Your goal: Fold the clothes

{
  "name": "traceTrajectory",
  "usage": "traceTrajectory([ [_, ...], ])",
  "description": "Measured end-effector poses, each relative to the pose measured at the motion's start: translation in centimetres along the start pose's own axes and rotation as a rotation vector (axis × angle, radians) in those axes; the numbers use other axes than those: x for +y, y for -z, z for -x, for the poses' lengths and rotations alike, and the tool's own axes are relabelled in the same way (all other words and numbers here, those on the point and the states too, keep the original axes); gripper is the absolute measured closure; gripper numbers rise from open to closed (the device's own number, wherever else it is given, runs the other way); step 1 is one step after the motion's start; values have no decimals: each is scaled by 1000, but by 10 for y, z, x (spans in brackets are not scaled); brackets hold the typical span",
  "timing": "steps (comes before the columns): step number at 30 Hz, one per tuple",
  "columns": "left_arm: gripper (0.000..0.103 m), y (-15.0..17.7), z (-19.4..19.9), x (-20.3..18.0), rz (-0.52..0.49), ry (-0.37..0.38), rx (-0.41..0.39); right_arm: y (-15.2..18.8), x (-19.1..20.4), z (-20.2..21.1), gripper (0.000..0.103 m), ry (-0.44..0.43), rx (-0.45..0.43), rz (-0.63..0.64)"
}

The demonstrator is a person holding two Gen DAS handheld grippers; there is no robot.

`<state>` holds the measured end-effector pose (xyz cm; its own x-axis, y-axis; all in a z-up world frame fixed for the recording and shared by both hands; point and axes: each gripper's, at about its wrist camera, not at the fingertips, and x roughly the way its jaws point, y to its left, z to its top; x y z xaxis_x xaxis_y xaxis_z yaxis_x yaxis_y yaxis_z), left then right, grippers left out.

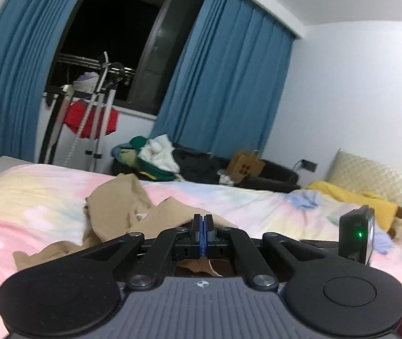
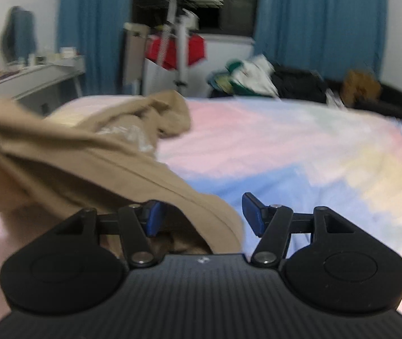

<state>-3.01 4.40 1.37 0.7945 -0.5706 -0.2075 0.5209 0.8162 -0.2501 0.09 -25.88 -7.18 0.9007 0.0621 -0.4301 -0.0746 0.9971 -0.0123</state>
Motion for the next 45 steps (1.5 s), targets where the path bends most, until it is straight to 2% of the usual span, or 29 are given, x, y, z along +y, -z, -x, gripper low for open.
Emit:
traceTrajectory([
  [3, 103, -3, 1, 3, -15, -7, 12, -3, 8, 11, 43, -66, -103, 27],
  [4, 103, -2, -1, 3, -16, -18, 25, -5, 10, 12, 47, -73, -121, 34],
  [6, 103, 1, -7, 4, -19, -40, 53, -6, 10, 12, 79, -97, -110, 31],
  [8, 102, 4, -12, 2, -53, -76, 82, -6, 9, 10, 89, -122, -85, 16],
  [11, 102, 13, -22, -5, -152, -137, 107, -9, 1, 11, 93, -185, -66, -56],
  [14, 95, 25, -27, -17, -244, -153, 108, -14, -5, 14, 93, -270, -61, -132],
  [17, 75, 37, -31, -33, -342, -160, 92, -15, -3, 14, 93, -318, -48, -157],
  [18, 63, 41, -32, -40, -373, -153, 81, -15, -2, 14, 94, -331, -40, -167],
  [19, 55, 46, -34, -47, -402, -141, 76, -15, -1, 14, 94, -342, -32, -179],
  [23, 45, 68, -50, -74, -512, -116, 95, -14, -3, 10, 94, -386, -6, -244],
  [25, 43, 81, -65, -84, -559, -168, 106, -14, -6, 10, 94, -405, 1, -273],
  [28, 43, 94, -93, -88, -599, -313, 126, -13, -10, 11, 93, -439, 1, -313],
  [29, 43, 98, -103, -86, -610, -386, 137, -13, -11, 12, 93, -446, -3, -322],
  [31, 41, 101, -113, -79, -608, -507, 155, -13, -12, 14, 93, -428, -17, -319],
  [32, 41, 97, -113, -72, -567, -555, 157, -12, -12, 14, 93, -402, -19, -309],
  [34, 39, 85, -104, -58, -439, -600, 142, -8, -8, 10, 92, -324, 2, -262],
  [36, 39, 71, -89, -46, -307, -645, 103, -3, 1, 2, 79, -240, 43, -200],
  [38, 40, 60, -74, -40, -226, -671, 50, 4, 10, -6, 72, -156, 79, -137],
  [39, 40, 55, -67, -38, -200, -689, 21, 9, 15, -11, 65, -117, 110, -104],
  [40, 40, 51, -62, -37, -180, -705, -4, 13, 19, -17, 65, -81, 147, -74],
  [42, 40, 44, -53, -34, -144, -714, -39, 24, 22, -24, 57, -33, 211, -48],
  [45, 41, 36, -44, -31, -114, -745, -82, 38, 23, -25, 56, 38, 297, -63],
])
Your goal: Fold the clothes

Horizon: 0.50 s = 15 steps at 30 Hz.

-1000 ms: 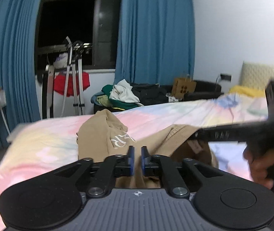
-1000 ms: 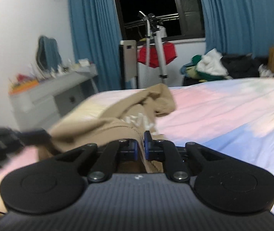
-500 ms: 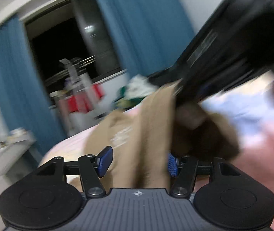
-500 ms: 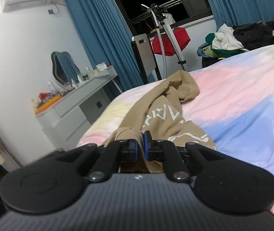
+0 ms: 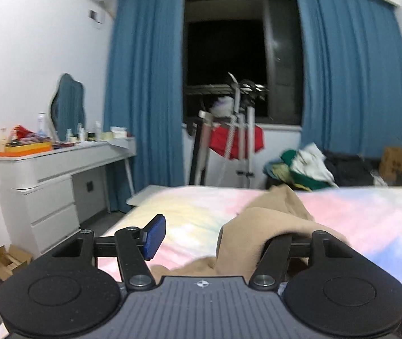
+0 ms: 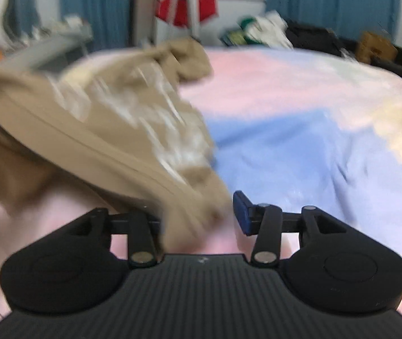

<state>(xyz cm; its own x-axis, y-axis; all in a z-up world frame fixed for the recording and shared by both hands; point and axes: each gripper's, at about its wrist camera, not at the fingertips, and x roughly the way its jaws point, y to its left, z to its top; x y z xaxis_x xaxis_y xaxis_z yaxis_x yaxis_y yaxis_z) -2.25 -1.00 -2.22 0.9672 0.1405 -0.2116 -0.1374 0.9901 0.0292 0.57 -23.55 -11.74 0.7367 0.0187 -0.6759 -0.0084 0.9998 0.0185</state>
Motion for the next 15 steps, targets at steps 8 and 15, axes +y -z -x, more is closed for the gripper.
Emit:
traceTrajectory([
  [8, 48, -1, -17, 46, 84, 10, 87, 12, -7, 18, 66, -5, -32, -203],
  [15, 76, -4, -2, 60, 176, 105, 90, -28, -15, 67, 90, 48, -296, -295],
])
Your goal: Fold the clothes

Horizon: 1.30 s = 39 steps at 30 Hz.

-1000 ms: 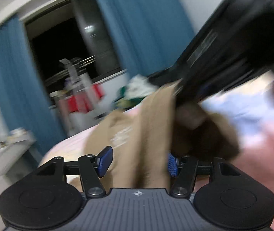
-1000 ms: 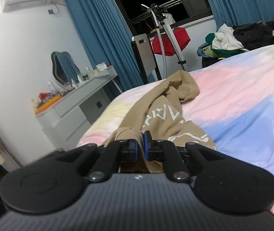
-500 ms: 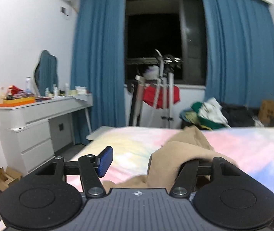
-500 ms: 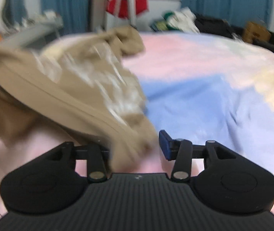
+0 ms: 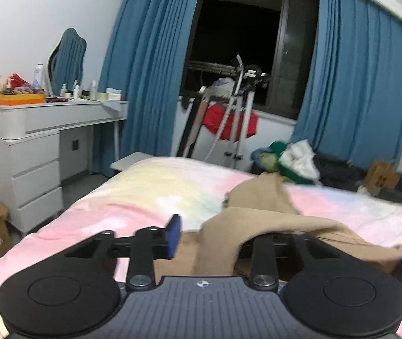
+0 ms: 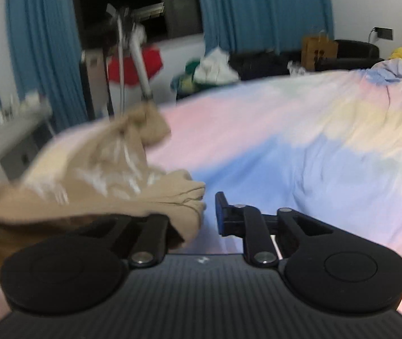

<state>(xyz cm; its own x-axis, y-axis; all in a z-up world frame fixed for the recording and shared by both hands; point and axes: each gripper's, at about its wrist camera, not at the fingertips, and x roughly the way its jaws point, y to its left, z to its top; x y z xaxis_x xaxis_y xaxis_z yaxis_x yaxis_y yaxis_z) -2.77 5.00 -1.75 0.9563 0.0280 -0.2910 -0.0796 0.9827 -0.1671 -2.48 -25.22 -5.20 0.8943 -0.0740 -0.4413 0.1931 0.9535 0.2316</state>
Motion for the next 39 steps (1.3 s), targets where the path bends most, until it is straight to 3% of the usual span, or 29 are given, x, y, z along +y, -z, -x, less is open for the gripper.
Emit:
traceTrajectory([
  [4, 87, -55, 15, -3, 40, 51, -107, -61, 18, 27, 91, -47, -156, 18],
  [11, 89, -222, 58, -30, 12, 102, -343, -200, 50, 97, 90, -134, -440, 57],
  [15, 89, -308, 96, -48, -58, 137, -472, -273, 56, 155, 90, -187, -572, 53],
  [19, 89, -369, 146, -58, -133, 188, -558, -319, 54, 225, 90, -220, -704, 75],
  [24, 82, -410, 204, -65, -180, 278, -573, -357, 40, 290, 90, -249, -777, 92],
  [29, 81, -423, 224, -65, -179, 370, -521, -362, 27, 323, 90, -251, -792, 123],
  [34, 81, -410, 190, -63, -136, 417, -419, -354, 20, 309, 90, -246, -729, 145],
  [39, 81, -384, 101, -64, -88, 419, -317, -339, 24, 237, 90, -210, -625, 149],
])
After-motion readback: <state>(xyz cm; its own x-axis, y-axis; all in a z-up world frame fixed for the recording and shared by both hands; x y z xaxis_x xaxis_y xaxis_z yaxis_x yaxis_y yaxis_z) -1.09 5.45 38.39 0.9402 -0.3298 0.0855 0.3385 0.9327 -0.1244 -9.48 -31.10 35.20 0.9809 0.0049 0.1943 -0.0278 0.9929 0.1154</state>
